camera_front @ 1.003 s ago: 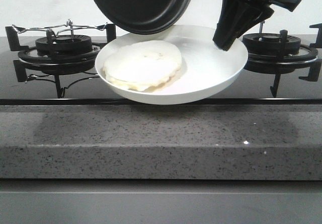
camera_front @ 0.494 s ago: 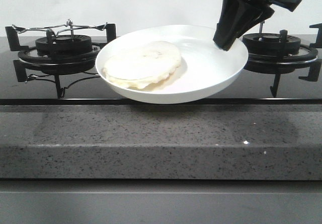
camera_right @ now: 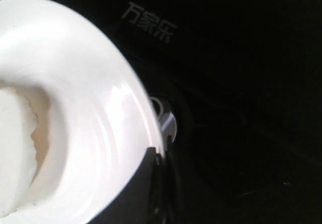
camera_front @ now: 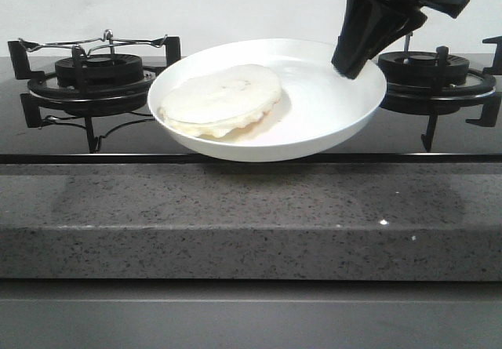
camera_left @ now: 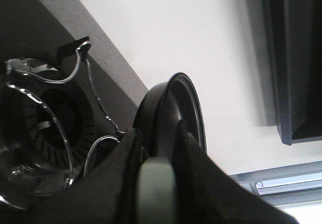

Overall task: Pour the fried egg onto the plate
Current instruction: 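Return the empty pan onto its burner with the left gripper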

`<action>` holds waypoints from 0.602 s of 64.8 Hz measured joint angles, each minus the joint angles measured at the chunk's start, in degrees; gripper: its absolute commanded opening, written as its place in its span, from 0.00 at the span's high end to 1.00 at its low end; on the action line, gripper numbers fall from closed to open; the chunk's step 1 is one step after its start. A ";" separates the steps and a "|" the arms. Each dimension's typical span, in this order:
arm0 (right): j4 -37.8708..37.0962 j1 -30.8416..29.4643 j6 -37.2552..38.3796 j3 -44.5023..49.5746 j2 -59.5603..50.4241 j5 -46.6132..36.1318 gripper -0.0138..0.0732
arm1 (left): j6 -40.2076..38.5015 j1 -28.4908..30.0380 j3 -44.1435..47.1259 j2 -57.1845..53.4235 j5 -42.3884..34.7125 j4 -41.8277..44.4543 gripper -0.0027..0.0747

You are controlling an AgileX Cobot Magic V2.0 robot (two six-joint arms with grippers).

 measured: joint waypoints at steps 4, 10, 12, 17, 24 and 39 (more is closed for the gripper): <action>0.00 0.00 0.00 0.00 0.00 0.00 0.91 | -0.25 0.59 -0.39 1.35 0.51 0.00 0.99; 0.00 0.00 0.00 0.00 0.00 0.00 0.91 | -0.93 1.33 -1.37 3.75 0.84 0.00 0.99; 0.00 0.00 0.00 0.00 0.00 0.00 0.91 | -1.17 1.49 -1.92 4.53 0.84 0.00 0.99; 0.00 0.00 0.00 0.00 0.00 0.00 0.91 | -1.46 1.63 -3.22 6.60 0.71 0.00 0.99; 0.00 0.00 0.00 0.00 0.00 0.00 0.91 | -1.82 1.63 -5.29 9.50 0.71 0.00 0.99; 0.00 0.00 0.00 0.00 0.00 0.00 0.91 | -1.82 1.63 -9.34 14.68 0.37 0.00 0.99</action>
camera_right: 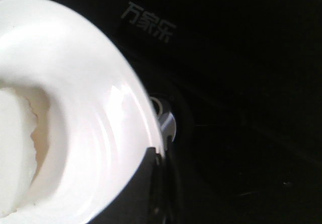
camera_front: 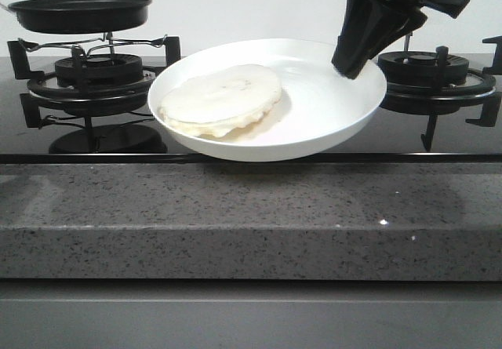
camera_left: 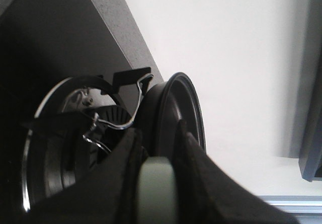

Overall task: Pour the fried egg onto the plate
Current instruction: 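Return the empty pan onto its burner with the left gripper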

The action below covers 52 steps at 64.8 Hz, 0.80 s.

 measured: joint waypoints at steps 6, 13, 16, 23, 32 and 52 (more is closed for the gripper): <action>0.00 0.00 0.00 0.00 0.00 0.00 0.91 | -0.49 0.00 -0.79 0.95 0.00 0.00 0.99; 0.00 0.00 0.00 0.00 0.00 0.00 0.91 | -1.02 0.00 -1.19 1.55 0.00 0.00 0.99; 0.00 0.00 0.00 0.00 0.00 0.00 0.91 | -1.03 0.00 -1.28 1.93 0.10 0.00 0.99; 0.00 0.00 0.00 0.00 0.00 0.00 0.91 | -1.03 -0.59 -1.32 2.61 0.32 -0.10 0.99; 0.00 0.00 0.00 0.00 0.00 0.00 0.91 | -1.03 -1.52 -1.32 3.32 0.52 -0.10 0.99; 0.00 0.00 0.00 0.00 0.00 0.00 0.91 | -1.10 -1.67 -1.32 3.41 0.56 -0.10 0.72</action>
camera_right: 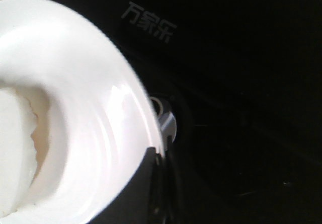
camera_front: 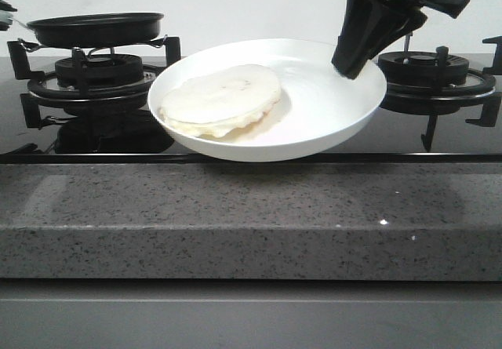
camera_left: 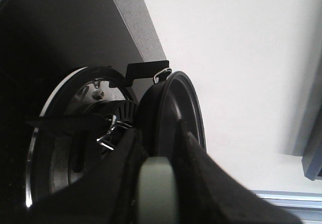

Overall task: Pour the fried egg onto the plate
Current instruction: 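Return the empty pan onto its burner with the left gripper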

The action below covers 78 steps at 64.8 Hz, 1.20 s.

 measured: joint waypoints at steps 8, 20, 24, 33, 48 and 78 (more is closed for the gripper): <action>0.00 0.00 0.00 0.00 0.00 0.00 0.91 | -0.05 0.00 -0.10 0.00 0.46 -0.51 0.46; 0.00 0.00 0.00 0.00 0.00 0.00 0.91 | 0.96 0.13 -0.10 0.00 2.32 -0.78 0.28; 0.00 0.00 0.00 0.00 0.00 0.00 0.91 | 1.48 0.51 -0.10 0.00 3.42 -0.87 0.28; 0.00 0.00 0.00 0.00 0.00 0.00 0.91 | 2.01 1.57 -0.14 0.00 6.66 1.05 0.28; 0.00 0.00 0.00 0.00 0.00 0.00 0.91 | 2.14 3.65 -0.14 0.00 12.24 9.68 0.28; 0.00 0.00 0.00 0.00 0.00 0.00 0.91 | 2.24 5.07 -0.14 -0.76 14.01 16.83 0.67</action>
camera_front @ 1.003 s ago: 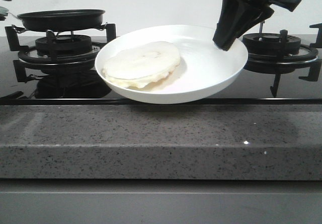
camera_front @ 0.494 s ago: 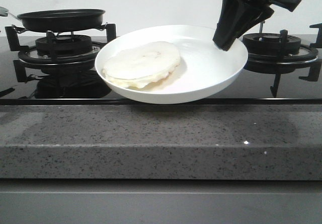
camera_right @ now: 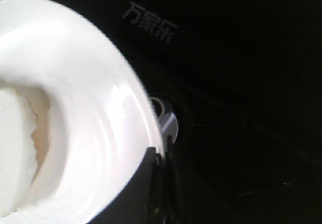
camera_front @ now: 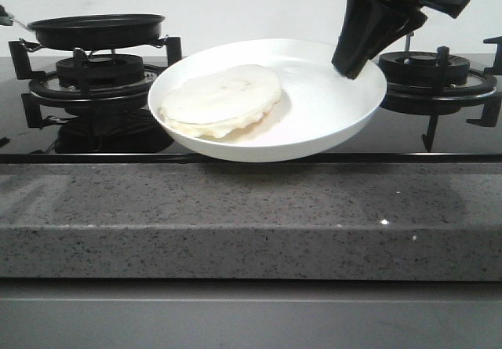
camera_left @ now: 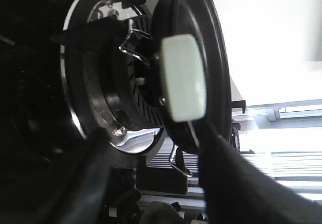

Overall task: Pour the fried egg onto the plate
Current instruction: 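Return the empty pan onto its burner with the left gripper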

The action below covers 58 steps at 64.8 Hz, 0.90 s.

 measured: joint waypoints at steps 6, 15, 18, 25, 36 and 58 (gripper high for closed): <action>0.00 0.00 0.00 0.00 0.00 0.00 0.91 | 0.00 0.00 0.00 -0.54 0.10 0.22 0.83; 0.00 0.00 0.00 0.00 0.00 0.00 0.91 | -0.49 0.00 0.00 -1.20 0.21 0.36 0.99; 0.00 0.00 0.00 0.00 0.00 0.00 0.91 | -0.65 0.00 0.00 -1.30 0.21 0.45 0.99; 0.00 0.00 0.00 0.00 0.00 0.00 0.91 | -1.19 0.00 0.00 -1.30 0.28 1.09 0.99; 0.00 0.00 0.00 0.00 0.00 0.00 0.91 | -1.43 0.00 0.00 -3.36 0.28 3.68 0.99; 0.00 0.00 0.00 0.00 0.00 0.00 0.91 | -7.51 -5.04 0.00 -17.38 -9.69 26.06 0.99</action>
